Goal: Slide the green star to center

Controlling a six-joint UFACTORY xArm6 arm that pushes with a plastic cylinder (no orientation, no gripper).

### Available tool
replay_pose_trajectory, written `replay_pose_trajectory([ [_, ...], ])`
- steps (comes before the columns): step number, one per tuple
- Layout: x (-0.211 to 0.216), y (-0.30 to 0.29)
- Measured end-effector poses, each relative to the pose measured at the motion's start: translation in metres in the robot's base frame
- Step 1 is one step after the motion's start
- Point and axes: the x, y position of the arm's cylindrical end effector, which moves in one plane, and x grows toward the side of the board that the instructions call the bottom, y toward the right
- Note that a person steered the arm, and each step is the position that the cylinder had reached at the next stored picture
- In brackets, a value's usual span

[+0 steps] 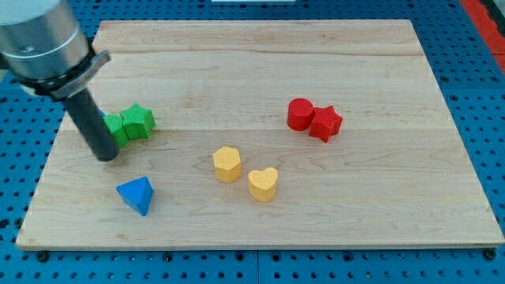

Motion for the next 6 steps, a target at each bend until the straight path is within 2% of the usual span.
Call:
replay_pose_trajectory([
  [1,-0.023,0.006],
  [2,0.009,-0.007],
  [3,-0.014,-0.038],
  [4,-0.047,-0.018],
  [6,-0.05,0.061],
])
